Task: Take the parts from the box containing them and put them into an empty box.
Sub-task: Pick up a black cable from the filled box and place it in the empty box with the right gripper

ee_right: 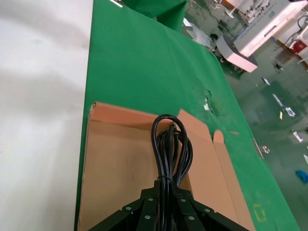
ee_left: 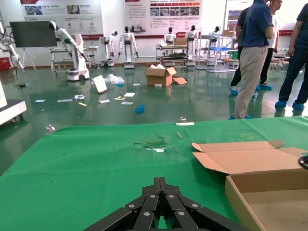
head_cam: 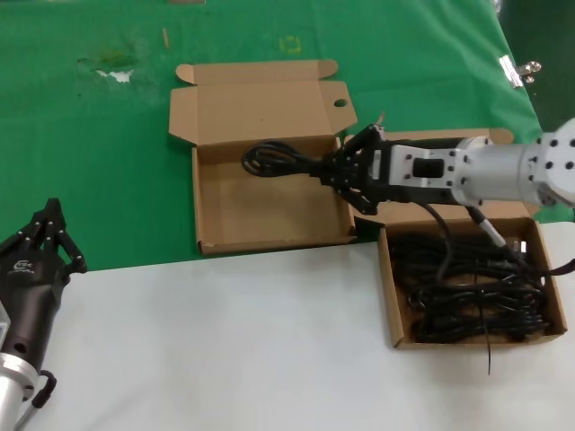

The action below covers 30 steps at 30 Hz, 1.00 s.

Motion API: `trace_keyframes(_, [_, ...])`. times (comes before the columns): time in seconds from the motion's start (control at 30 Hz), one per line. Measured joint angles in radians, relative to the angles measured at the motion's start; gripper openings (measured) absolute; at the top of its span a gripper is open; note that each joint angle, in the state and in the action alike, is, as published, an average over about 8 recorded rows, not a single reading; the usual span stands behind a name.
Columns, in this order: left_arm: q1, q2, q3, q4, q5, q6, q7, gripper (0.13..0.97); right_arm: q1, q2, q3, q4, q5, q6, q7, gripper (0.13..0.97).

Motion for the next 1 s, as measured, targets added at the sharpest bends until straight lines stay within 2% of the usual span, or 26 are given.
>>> trace_keyframes(0.33, [0.0, 0.0, 0.0, 0.0, 0.0, 0.0, 0.0, 0.14, 0.068, -0.121, -0.014, -0.208, 0.03, 0.036, -0.162, 0.168])
trace_keyframes(0.6, [0.0, 0.0, 0.0, 0.0, 0.0, 0.0, 0.0, 0.14, 0.126, -0.218, 0.005, -0.418, 0.073, 0.075, -0.361, 0.168])
trace_keyframes(1.0, [0.0, 0.0, 0.0, 0.0, 0.0, 0.0, 0.0, 0.14, 0.188, -0.312, 0.044, -0.663, 0.121, 0.109, -0.593, 0.168])
